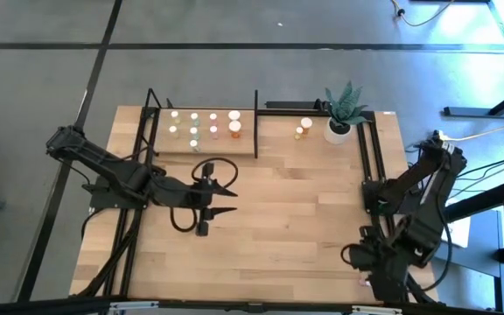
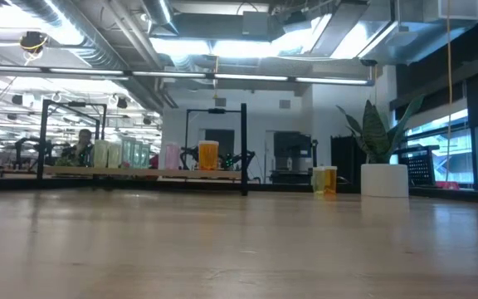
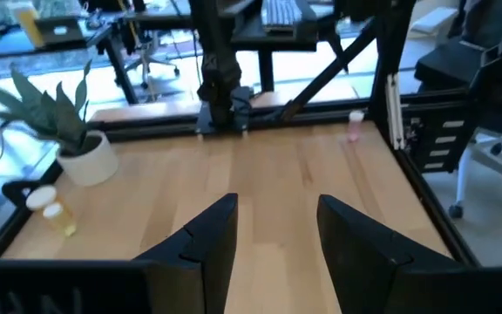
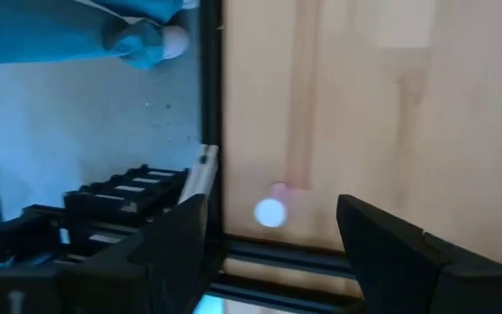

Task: Pick and place medicine bottles onto shelf by color
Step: Put the pink pill bottle on the shelf and align it with the other pink pill bottles

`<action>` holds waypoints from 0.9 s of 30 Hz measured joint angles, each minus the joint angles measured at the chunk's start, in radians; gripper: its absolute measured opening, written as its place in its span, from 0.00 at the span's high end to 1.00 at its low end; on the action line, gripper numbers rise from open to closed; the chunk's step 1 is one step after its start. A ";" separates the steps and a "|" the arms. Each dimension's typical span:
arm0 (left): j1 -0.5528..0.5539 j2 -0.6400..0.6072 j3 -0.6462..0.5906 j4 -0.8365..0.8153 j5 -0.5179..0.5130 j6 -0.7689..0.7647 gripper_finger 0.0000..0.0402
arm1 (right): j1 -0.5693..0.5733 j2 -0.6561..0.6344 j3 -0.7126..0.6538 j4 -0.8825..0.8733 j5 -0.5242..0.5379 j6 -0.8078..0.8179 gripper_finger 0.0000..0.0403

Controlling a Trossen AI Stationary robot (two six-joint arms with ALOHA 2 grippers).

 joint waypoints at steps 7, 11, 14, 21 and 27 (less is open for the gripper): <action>0.006 0.000 0.012 0.000 0.006 0.015 0.62 | 0.087 0.002 -0.116 0.160 0.019 0.120 0.36; 0.018 0.000 0.012 -0.001 0.010 0.015 0.62 | 0.126 0.014 -0.175 0.173 0.016 0.169 0.36; 0.029 0.000 0.012 -0.001 0.028 0.015 0.62 | 0.147 0.020 -0.218 0.176 0.022 0.211 0.36; 0.051 0.000 0.012 -0.001 0.042 0.015 0.62 | 0.182 0.024 -0.317 0.309 0.031 0.229 0.36; 0.054 0.000 0.012 -0.001 0.042 0.014 0.62 | 0.191 0.024 -0.384 0.371 0.034 0.235 0.36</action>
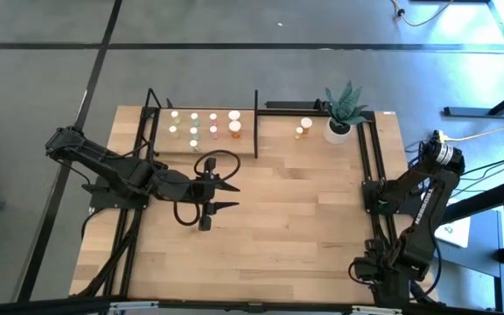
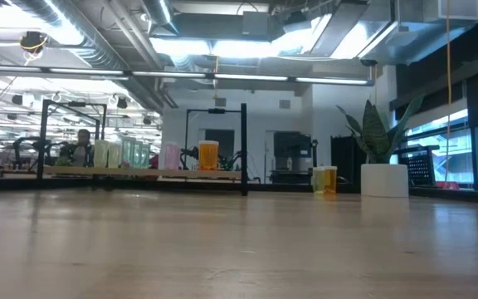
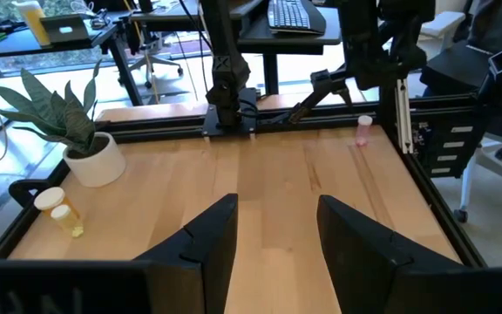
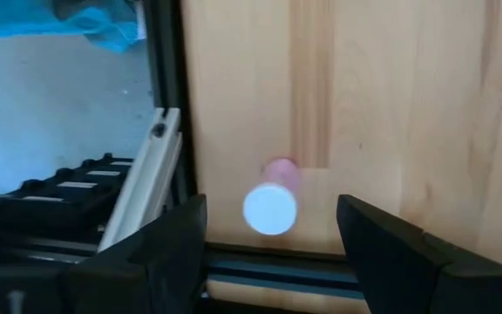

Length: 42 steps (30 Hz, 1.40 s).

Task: Pick and place medicine bottles onto shelf by color
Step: Put the pink pill bottle on the shelf and align it with the other pink pill bottles

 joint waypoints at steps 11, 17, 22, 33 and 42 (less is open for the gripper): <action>0.000 0.000 0.000 0.000 -0.001 -0.008 0.62 | 0.020 0.000 -0.056 0.064 -0.008 -0.025 0.36; 0.005 0.000 0.000 0.000 -0.002 -0.008 0.62 | 0.054 0.022 -0.055 0.101 -0.003 -0.025 0.36; 0.004 0.000 0.000 0.000 -0.002 -0.016 0.62 | 0.065 0.059 -0.055 0.100 -0.007 -0.023 0.36; 0.005 0.000 0.000 0.000 -0.002 -0.033 0.62 | 0.066 0.112 -0.055 0.102 -0.007 -0.028 0.36; 0.005 0.000 0.000 0.000 -0.008 -0.033 0.62 | 0.066 0.168 -0.055 0.132 -0.008 -0.023 0.36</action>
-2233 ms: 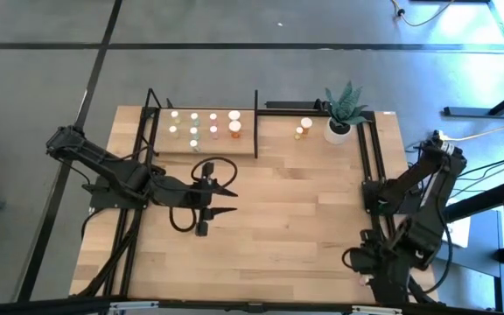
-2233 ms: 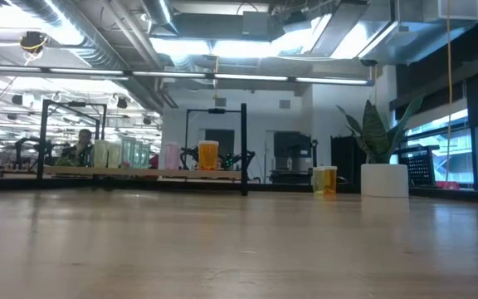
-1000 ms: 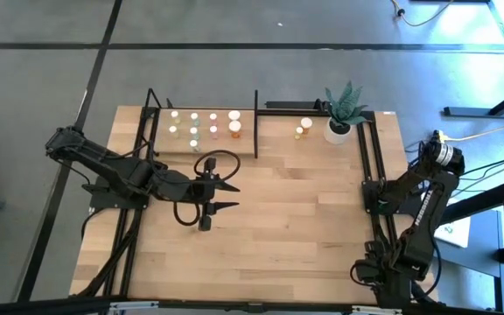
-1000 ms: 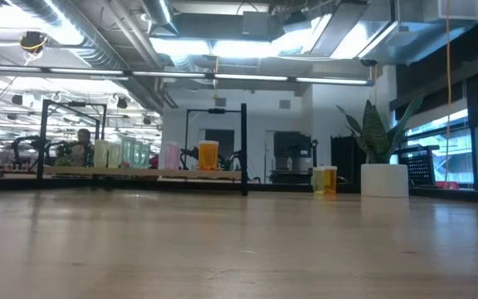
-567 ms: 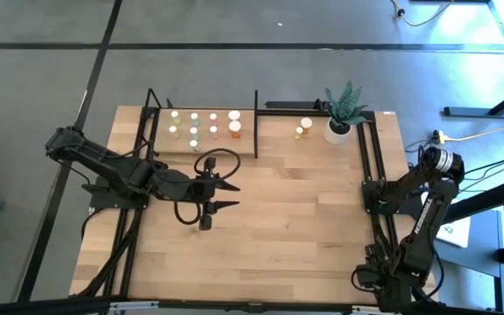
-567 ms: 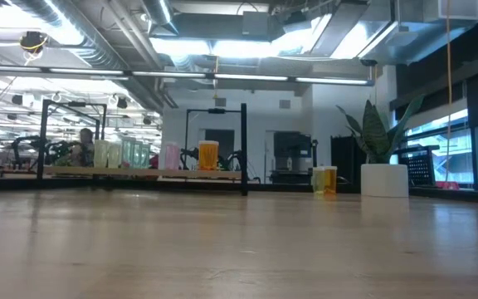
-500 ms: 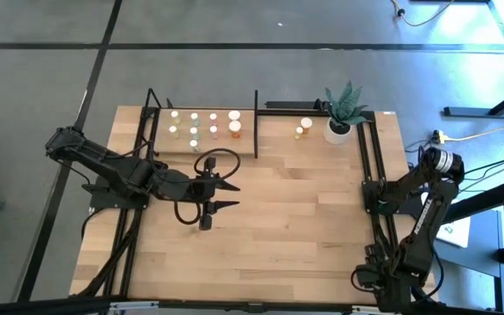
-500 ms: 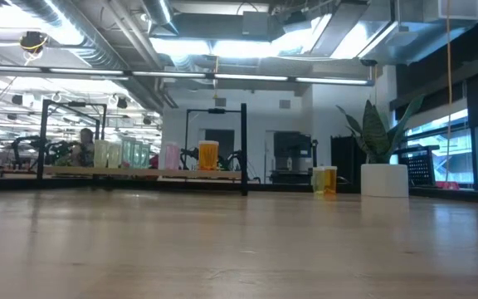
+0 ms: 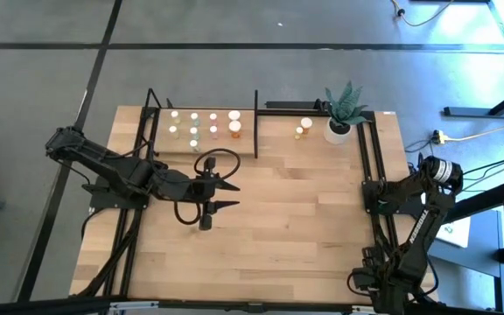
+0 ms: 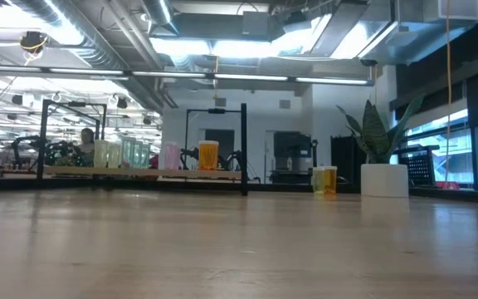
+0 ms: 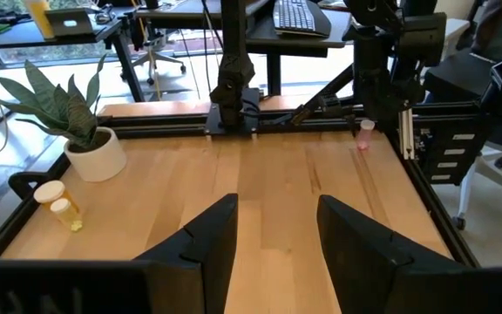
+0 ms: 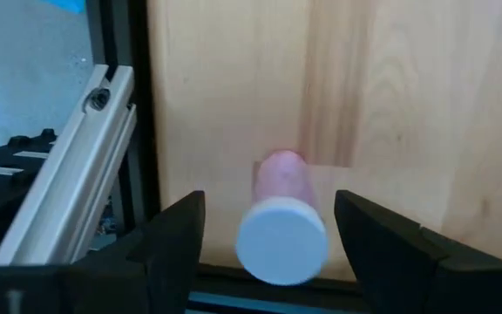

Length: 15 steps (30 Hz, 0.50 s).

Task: Pick and place medicine bottles onto shelf by color
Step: Put the pink pill bottle on the shelf and align it with the other pink pill bottles

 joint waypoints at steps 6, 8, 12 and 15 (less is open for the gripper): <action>0.000 0.000 0.000 0.000 -0.001 0.000 0.62 | 0.000 0.003 0.000 0.007 0.000 0.000 0.46; 0.000 0.000 0.000 0.000 -0.001 0.000 0.62 | 0.000 0.003 0.000 0.008 0.000 0.000 0.50; 0.000 0.000 0.000 0.000 -0.001 0.000 0.62 | 0.000 0.003 0.000 0.008 0.001 0.007 0.60; 0.000 0.000 0.000 0.000 -0.001 0.000 0.62 | 0.000 0.003 0.000 0.007 0.006 0.038 0.67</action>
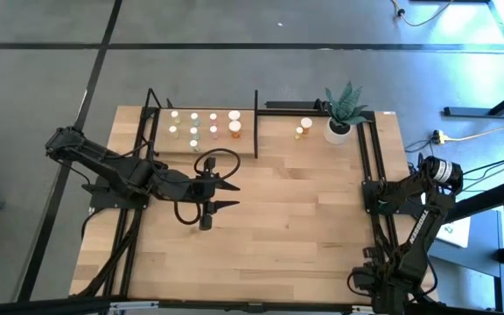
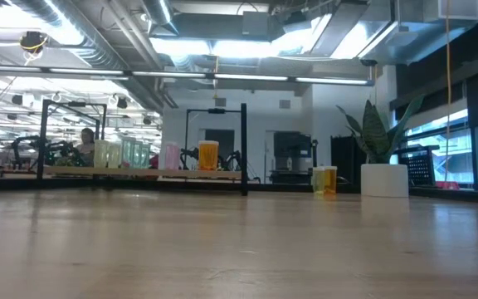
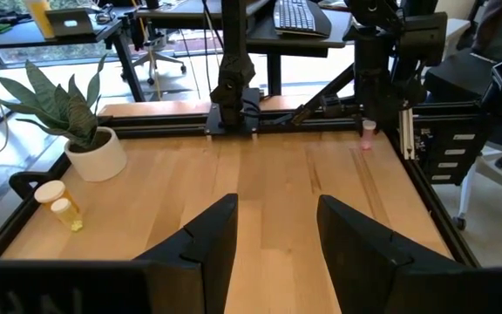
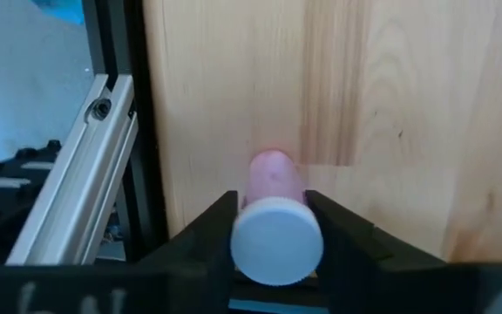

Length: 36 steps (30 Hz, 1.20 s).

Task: Pick and place medicine bottles onto shelf by color
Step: Put the pink pill bottle on the shelf and align it with the other pink pill bottles

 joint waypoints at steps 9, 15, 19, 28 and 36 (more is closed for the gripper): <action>0.000 0.000 0.000 0.000 0.000 0.000 0.62 | -0.019 0.001 0.011 -0.018 0.002 0.102 0.72; 0.000 0.000 0.000 0.000 0.000 0.005 0.62 | -0.089 0.001 0.096 -0.150 0.003 0.111 0.71; 0.000 0.000 0.000 -0.001 0.000 0.007 0.62 | -0.160 0.001 0.174 -0.238 0.002 0.102 0.72; 0.000 0.000 0.000 -0.014 0.000 0.007 0.62 | -0.383 0.000 0.369 -0.407 -0.003 -0.015 0.72; 0.000 0.000 0.000 -0.070 0.001 0.006 0.62 | -0.610 0.000 0.557 -0.533 0.077 -0.248 0.72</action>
